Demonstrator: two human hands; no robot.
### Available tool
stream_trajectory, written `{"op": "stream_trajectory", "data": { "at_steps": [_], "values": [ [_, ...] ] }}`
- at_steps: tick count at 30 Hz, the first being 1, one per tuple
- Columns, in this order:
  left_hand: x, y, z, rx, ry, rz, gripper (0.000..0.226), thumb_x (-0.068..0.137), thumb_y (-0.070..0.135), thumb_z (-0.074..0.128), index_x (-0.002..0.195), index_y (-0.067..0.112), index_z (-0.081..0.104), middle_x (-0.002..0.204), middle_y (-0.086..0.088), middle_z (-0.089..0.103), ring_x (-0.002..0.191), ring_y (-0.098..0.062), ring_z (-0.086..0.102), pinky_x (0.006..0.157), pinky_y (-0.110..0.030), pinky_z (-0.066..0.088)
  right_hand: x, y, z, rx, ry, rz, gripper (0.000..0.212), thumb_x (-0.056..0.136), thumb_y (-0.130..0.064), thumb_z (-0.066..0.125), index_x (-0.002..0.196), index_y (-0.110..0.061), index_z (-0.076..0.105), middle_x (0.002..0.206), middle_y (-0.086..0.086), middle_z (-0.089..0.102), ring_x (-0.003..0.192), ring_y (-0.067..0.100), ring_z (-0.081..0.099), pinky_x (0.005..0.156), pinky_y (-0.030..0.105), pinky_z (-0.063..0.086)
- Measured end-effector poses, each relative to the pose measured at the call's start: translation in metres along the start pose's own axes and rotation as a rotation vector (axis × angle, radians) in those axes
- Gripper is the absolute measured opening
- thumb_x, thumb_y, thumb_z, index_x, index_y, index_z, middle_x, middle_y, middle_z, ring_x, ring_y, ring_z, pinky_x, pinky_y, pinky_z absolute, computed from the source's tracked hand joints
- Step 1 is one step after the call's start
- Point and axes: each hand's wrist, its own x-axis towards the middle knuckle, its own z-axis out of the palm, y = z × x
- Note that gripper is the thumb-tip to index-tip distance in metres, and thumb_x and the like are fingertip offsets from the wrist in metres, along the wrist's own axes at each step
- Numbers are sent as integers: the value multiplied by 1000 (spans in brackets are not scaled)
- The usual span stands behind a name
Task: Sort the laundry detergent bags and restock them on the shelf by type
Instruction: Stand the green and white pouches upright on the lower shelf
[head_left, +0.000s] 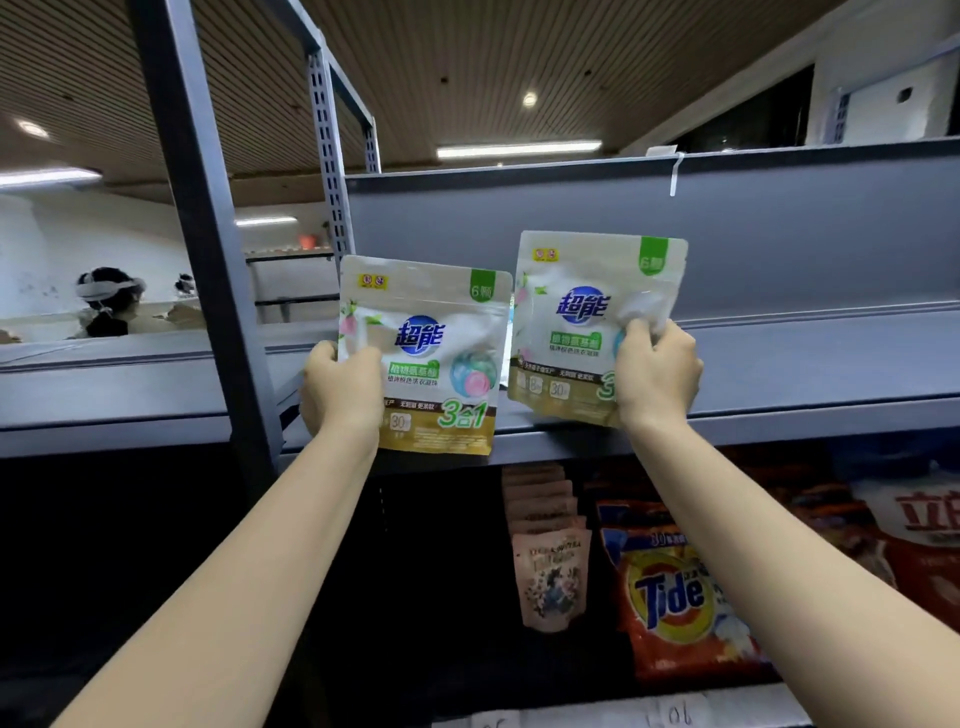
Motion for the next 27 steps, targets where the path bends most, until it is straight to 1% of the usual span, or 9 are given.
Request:
{"op": "stream_trajectory", "data": {
  "at_steps": [5, 11, 16, 18, 20, 22, 23, 25, 27],
  "values": [
    [-26, 0, -14, -98, 64, 46, 26, 64, 3, 46, 48, 15, 30, 42, 7, 29, 50, -18, 27, 52, -28, 23, -18, 6, -9, 34, 128, -76, 34, 93, -21, 42, 59, -17, 44, 69, 4, 54, 75, 30, 49, 64, 30, 32],
    [-68, -37, -21, -44, 112, 51, 33, 73, 2, 44, 48, 15, 27, 47, 1, 25, 47, -18, 23, 50, -28, 19, -38, 43, -22, -10, 113, -120, 34, 81, -36, 34, 52, -19, 38, 58, 0, 47, 68, 29, 47, 62, 31, 30],
    [-94, -94, -22, 88, 250, -119, 17, 74, 7, 42, 60, 2, 50, 53, -5, 43, 52, -26, 36, 51, -31, 28, -52, 89, -32, -81, 14, -93, 34, 80, -35, 33, 51, -18, 39, 53, -1, 47, 58, 25, 44, 59, 32, 31],
    [-101, -116, -21, 127, 269, -175, 18, 76, 7, 41, 60, 4, 48, 54, -6, 42, 56, -30, 36, 53, -34, 31, -56, 106, -34, -77, -34, -66, 33, 79, -32, 33, 51, -17, 40, 51, -1, 46, 57, 25, 43, 56, 33, 31],
    [-106, -141, -19, 155, 272, -279, 24, 78, 9, 39, 55, 7, 44, 53, -4, 43, 62, -32, 39, 69, -38, 44, -61, 121, -34, -75, -76, -43, 31, 78, -30, 34, 50, -18, 41, 50, -1, 45, 56, 24, 42, 55, 34, 31],
    [-108, -165, -16, 107, 262, -421, 31, 81, 14, 38, 51, 12, 44, 57, -3, 50, 72, -38, 52, 90, -48, 46, -66, 135, -35, -62, -140, -38, 30, 77, -27, 34, 49, -23, 42, 50, -3, 45, 54, 21, 41, 54, 34, 31],
    [-107, -177, -13, 57, 269, -491, 33, 84, 18, 39, 52, 14, 47, 62, -4, 54, 80, -40, 56, 89, -50, 47, -69, 142, -35, -58, -178, -33, 30, 77, -26, 34, 49, -25, 43, 50, -4, 46, 54, 19, 42, 53, 34, 32],
    [-106, -192, -6, -46, 277, -570, 32, 92, 28, 44, 66, 15, 58, 81, -8, 62, 93, -40, 57, 81, -44, 50, -77, 154, -31, -49, -262, 1, 29, 77, -25, 36, 51, -21, 47, 53, -1, 50, 55, 19, 44, 55, 33, 33],
    [-97, -207, -1, -173, 287, -639, 27, 96, 30, 44, 96, 13, 64, 99, -9, 61, 105, -38, 55, 88, -42, 47, -86, 167, -21, -43, -407, 75, 35, 86, -21, 39, 56, -8, 52, 57, 4, 53, 58, 20, 46, 56, 32, 31]
  ]
}}
